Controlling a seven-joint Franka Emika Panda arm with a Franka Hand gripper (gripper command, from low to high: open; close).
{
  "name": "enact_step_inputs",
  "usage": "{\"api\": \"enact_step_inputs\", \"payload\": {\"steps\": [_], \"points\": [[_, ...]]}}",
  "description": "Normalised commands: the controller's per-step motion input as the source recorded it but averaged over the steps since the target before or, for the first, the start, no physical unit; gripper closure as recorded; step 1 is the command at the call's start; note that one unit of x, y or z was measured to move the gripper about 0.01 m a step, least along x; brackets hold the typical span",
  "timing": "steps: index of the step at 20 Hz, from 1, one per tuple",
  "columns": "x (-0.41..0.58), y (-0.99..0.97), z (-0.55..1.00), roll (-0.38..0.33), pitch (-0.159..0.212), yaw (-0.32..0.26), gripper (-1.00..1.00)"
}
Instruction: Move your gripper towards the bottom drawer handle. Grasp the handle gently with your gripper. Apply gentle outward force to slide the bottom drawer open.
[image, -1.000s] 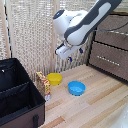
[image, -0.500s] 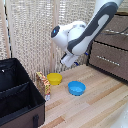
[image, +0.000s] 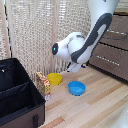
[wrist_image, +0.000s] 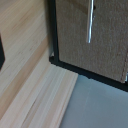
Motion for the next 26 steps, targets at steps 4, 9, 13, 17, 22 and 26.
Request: {"api": "enact_step_inputs", "payload": {"steps": [4,9,13,17,22,26], "points": [[0.000,-0.53,0.00,-0.120,-0.010,0.201,-1.00],[-0.016,-0.39,0.00,-0.111,-0.003,0.259,-1.00],[-0.213,-0.62,-0.02,-0.132,0.000,0.136,-1.00],[-0.264,-0.66,-0.04,-0.128,-0.005,0.121,-1.00],[-0.242,-0.69,-0.04,-0.122,-0.036,0.125,-1.00],[-0.079,-0.75,-0.02,-0.156,-0.050,0.094,-1.00]]}}
